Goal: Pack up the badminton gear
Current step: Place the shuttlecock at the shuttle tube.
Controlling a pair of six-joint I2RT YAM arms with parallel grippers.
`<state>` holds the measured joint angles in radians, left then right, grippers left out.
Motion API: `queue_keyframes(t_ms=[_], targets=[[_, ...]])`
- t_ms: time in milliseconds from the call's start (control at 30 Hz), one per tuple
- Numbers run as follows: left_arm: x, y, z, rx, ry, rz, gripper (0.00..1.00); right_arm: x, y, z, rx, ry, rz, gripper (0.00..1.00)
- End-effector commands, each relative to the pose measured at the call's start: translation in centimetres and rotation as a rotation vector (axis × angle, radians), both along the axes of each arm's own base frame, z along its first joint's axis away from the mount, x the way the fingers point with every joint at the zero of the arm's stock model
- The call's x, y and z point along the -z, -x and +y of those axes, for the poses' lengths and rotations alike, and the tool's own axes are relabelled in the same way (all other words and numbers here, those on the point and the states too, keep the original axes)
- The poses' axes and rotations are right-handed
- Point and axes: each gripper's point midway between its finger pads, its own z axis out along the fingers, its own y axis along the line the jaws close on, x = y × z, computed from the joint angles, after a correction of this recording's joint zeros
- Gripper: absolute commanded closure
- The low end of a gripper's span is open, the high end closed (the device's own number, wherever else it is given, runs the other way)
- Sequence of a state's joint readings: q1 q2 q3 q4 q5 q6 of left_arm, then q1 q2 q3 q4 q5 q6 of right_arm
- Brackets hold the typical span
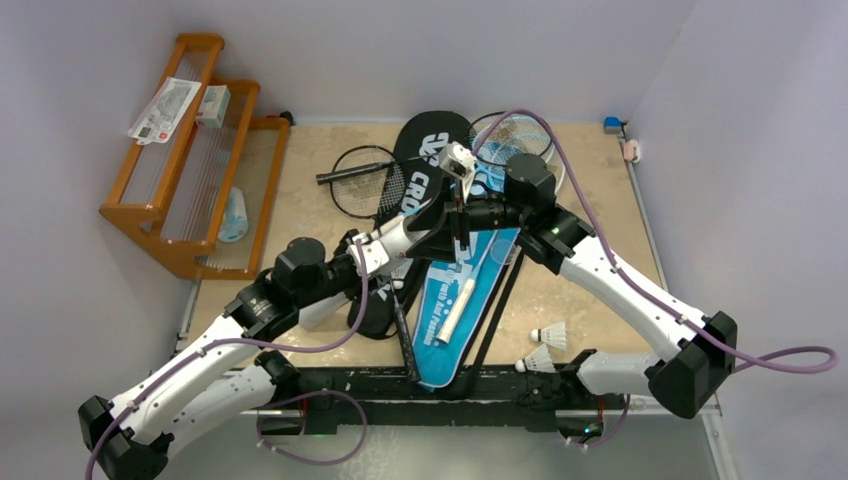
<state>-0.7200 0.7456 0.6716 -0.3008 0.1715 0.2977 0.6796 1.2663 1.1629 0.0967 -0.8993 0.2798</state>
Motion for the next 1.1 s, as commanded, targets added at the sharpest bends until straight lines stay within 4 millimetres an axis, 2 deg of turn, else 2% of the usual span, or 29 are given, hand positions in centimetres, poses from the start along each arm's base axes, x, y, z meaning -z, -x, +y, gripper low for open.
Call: queue_keyframes(t_ms=[0,100,200,400,533,700,767,900,967,1067], targets=[[-1.5,0.3,-0.5,0.017,0.071,-0.023,0.55,-2.4,0.6,-0.4,-0.001,-0.051,-0.057,0.31],[-1.7,0.4,-0.5,0.023,0.078,-0.027,0.55,-2.3,0.5,-0.6,0.018,-0.043,-0.051,0.29],[-1.7,0.3,-0.3,0.012,0.079,-0.03,0.55,-2.5,-0.4,-1.3,0.118,-0.037,-0.067,0.29],[-2.0,-0.3,0.7,-0.051,0.072,-0.054,0.55,-2.3,-2.7,-3.5,0.361,-0.02,-0.086,0.39],[-2.2,-0.2,0.8,-0.049,0.083,-0.065,0.55,-1.7,-2.4,-3.4,0.339,0.002,-0.076,0.39],[-2.3,-0.2,0.7,-0.046,0.083,-0.062,0.55,-0.9,-4.2,-4.3,0.471,0.023,-0.057,0.39],[-2.4,-0.1,0.7,-0.04,0.09,-0.065,0.55,-0.7,-5.2,-4.9,0.541,0.031,-0.049,0.36],[-2.7,0.0,0.6,-0.035,0.098,-0.069,0.55,0.0,-5.6,-4.8,0.561,0.041,-0.012,0.31],[-2.7,0.1,0.6,-0.032,0.101,-0.067,0.55,0.1,-5.6,-4.6,0.563,0.024,0.001,0.3],[-2.7,0.1,0.5,-0.027,0.103,-0.069,0.55,-0.7,-5.6,-4.5,0.56,-0.036,-0.018,0.3]])
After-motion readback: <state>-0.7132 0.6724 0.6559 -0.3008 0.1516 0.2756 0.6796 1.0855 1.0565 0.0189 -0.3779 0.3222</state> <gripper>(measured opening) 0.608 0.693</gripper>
